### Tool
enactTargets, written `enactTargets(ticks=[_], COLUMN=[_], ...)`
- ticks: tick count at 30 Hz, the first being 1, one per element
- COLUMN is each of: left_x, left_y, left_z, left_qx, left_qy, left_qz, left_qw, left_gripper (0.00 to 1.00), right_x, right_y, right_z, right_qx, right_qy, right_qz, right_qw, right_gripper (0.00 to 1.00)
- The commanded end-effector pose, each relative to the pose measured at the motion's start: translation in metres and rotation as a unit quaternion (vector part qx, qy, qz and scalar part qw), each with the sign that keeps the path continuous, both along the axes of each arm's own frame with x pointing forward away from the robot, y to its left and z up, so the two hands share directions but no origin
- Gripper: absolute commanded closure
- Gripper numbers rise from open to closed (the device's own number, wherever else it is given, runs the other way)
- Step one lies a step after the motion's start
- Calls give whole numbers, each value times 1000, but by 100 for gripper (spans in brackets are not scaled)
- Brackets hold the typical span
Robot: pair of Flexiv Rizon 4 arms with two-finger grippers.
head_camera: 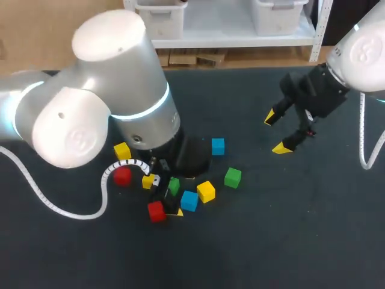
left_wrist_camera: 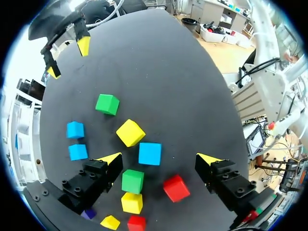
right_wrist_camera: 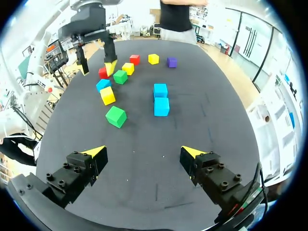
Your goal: Place the blue cubes, place green cubes on the blue cubes, place the yellow cubes on the green cubes, then place the red cubes on the yellow cubes, and place purple cube on the red cubes.
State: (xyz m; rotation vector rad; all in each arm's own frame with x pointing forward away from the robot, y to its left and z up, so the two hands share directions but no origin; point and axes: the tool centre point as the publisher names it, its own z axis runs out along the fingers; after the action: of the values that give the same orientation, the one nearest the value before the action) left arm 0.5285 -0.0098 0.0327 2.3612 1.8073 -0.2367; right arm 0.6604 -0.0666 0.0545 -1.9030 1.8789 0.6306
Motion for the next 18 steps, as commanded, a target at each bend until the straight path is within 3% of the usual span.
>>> enactTargets(ticks=[1, 9, 18], left_x=[7, 9, 8], left_y=[-1, 4, 3], left_z=[-19, -34, -40], left_qx=[-2, 0, 2], left_qy=[7, 17, 23], left_qz=[-1, 1, -3], left_qw=[1000, 1000, 1000], left_gripper=[0, 0, 0], right_x=[1, 1, 1], right_y=[0, 0, 0], right_z=[0, 0, 0], right_qx=[1, 1, 1], right_qy=[1, 1, 1], right_qz=[1, 1, 1], right_qw=[1000, 1000, 1000], right_gripper=[0, 0, 0])
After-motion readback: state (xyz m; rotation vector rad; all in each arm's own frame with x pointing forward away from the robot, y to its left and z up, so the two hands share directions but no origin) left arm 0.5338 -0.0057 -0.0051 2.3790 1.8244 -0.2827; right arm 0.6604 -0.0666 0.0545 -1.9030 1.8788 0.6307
